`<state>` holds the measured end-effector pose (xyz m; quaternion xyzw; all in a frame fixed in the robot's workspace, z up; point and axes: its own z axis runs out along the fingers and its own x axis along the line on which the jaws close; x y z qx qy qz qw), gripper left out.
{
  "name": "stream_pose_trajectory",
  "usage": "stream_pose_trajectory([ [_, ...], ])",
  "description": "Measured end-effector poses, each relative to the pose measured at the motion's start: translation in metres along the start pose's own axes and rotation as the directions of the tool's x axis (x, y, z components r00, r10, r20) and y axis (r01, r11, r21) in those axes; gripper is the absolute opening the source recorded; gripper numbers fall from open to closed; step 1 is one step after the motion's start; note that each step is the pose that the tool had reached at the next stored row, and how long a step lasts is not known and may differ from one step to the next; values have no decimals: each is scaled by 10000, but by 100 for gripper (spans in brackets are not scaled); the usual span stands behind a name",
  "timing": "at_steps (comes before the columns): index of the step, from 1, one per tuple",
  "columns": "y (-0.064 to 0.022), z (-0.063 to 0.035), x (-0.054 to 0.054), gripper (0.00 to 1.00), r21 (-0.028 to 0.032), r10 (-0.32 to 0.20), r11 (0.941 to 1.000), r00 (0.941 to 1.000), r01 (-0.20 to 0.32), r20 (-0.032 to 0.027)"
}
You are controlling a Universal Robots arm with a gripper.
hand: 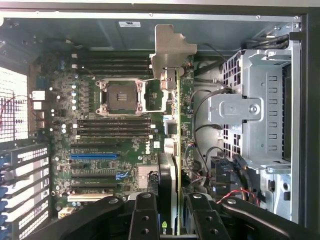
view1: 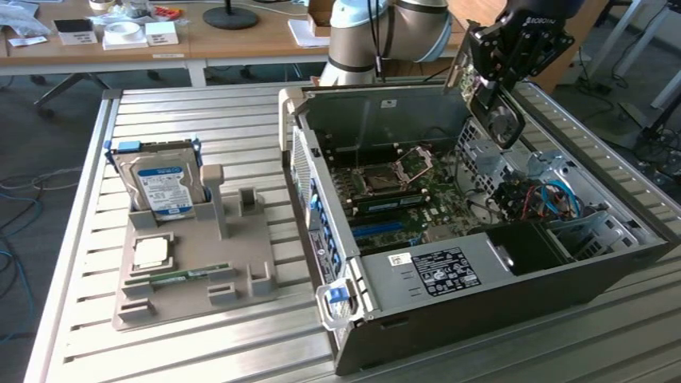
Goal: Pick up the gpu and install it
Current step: 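Pick up the gpu and move the gpu toward the slot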
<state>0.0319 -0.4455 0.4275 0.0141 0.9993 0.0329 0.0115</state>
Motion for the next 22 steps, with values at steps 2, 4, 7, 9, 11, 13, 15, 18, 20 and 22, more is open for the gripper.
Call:
stream_pose_trajectory([
  [2, 0, 0, -4, 27, 0, 1, 10000, 10000, -1, 0],
  [4, 0, 0, -4, 27, 0, 1, 10000, 10000, -1, 0],
  [7, 0, 0, -9, 27, -1, -1, 10000, 10000, 1, 0],
  [9, 0, 1, -21, 27, -1, 1, 10000, 10000, -1, 0],
  [11, 1, 1, -36, 27, -2, 1, 10000, 10000, -1, 0],
  [13, 1, 1, -44, 27, 0, 0, 10000, 10000, 0, 0],
  [15, 1, 1, -44, 27, 0, 1, 10000, 10000, -1, 0],
  [18, 1, 1, -44, 27, 0, 1, 10000, 10000, -1, 0],
  [20, 1, 1, -45, 27, 0, 1, 10000, 10000, -1, 0],
  [22, 1, 2, -56, 27, 0, 0, 10000, 10000, 0, 0],
])
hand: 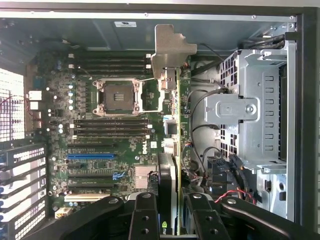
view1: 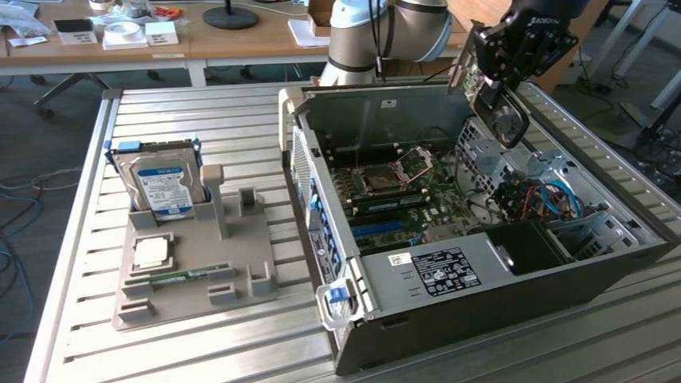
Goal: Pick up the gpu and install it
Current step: 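Pick up the gpu and move the gpu toward the slot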
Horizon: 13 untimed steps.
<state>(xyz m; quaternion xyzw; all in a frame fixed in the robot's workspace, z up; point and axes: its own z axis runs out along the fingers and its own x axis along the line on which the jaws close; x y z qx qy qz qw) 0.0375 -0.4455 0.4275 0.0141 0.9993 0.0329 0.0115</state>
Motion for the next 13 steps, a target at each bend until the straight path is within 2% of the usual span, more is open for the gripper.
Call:
stream_pose_trajectory([
  [9, 0, 3, -17, 27, 2, 1, 10000, 10000, -1, 0],
  [13, -2, 38, -16, 27, 0, 1, 10000, 10000, -1, 0],
])
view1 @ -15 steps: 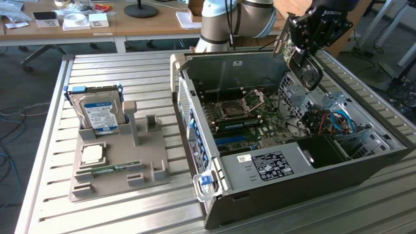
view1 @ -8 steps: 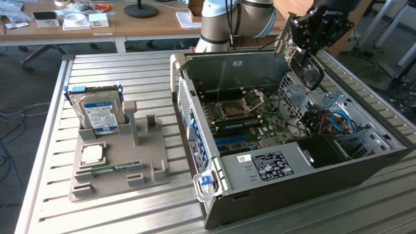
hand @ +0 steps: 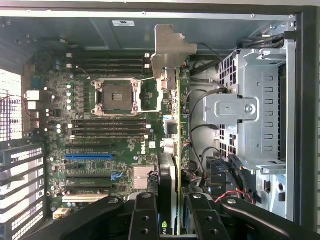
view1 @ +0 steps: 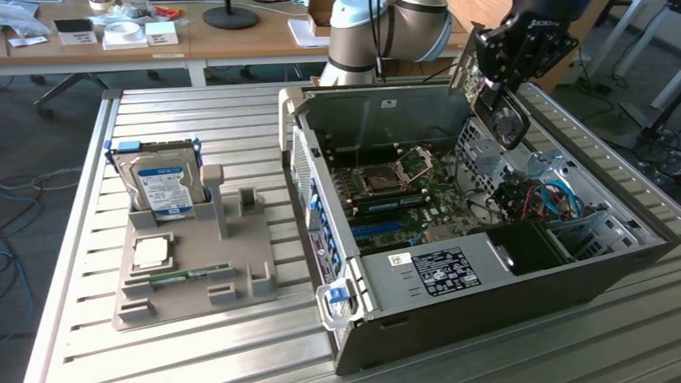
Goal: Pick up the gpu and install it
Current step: 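Pick up the gpu and move the gpu toward the slot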
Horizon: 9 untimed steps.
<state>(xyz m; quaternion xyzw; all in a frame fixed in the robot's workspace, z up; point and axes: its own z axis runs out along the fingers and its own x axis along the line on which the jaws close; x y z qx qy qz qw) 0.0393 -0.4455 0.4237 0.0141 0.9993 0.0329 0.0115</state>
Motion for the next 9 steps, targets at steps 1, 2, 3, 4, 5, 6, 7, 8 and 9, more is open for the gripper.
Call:
stream_pose_trajectory([
  [1, -1, 8, 0, 27, 0, 0, 10000, 10000, 0, 0],
  [2, -1, 11, 0, 27, 0, 0, 10000, 10000, 0, 0],
  [3, -1, 11, 0, 27, 1, 1, 10000, 10000, -1, 0],
  [4, -1, 11, 0, 27, 2, 1, 10000, 10000, -1, 0],
  [5, -1, 11, 0, 27, 2, 1, 10000, 10000, -1, 0],
  [6, -1, 11, 0, 27, 1, 0, 10000, 10000, 0, 0],
  [7, -1, 13, 0, 27, 1, 1, 10000, 10000, -1, 0],
  [8, -1, 23, 1, 27, -2, 1, 10000, 10000, -1, 0],
  [9, -2, 37, 1, 27, -3, 1, 10000, 10000, -1, 1],
])
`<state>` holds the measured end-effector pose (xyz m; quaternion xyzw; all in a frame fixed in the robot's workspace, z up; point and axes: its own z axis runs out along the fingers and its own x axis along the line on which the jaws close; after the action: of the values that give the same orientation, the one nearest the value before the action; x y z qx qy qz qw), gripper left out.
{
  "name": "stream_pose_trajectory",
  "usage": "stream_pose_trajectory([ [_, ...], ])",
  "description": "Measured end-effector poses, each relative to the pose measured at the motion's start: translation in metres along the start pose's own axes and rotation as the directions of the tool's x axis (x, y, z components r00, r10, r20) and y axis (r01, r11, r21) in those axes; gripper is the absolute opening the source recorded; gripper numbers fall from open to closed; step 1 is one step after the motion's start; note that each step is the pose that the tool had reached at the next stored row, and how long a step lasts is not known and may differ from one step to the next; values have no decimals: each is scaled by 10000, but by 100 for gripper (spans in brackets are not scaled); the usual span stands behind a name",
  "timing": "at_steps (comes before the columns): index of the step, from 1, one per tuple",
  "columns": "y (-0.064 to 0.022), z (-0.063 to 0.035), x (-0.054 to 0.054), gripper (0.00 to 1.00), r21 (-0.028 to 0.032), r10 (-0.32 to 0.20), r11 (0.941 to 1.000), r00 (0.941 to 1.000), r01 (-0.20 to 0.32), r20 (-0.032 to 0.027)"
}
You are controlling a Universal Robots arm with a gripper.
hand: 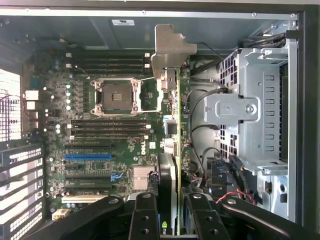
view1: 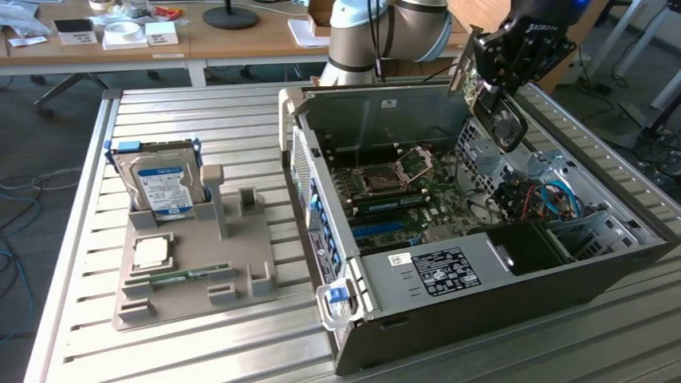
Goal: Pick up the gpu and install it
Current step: 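Pick up the gpu and move the gpu toward the slot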
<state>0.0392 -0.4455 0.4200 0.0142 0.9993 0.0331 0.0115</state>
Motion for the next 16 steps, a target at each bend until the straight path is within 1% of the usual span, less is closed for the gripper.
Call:
stream_pose_trajectory([
  [9, -10, 154, 3, 27, 3, 0, 10000, 10000, 0, -1],
  [16, -10, 159, 3, 27, 1, 0, 10000, 10000, 0, 0],
])
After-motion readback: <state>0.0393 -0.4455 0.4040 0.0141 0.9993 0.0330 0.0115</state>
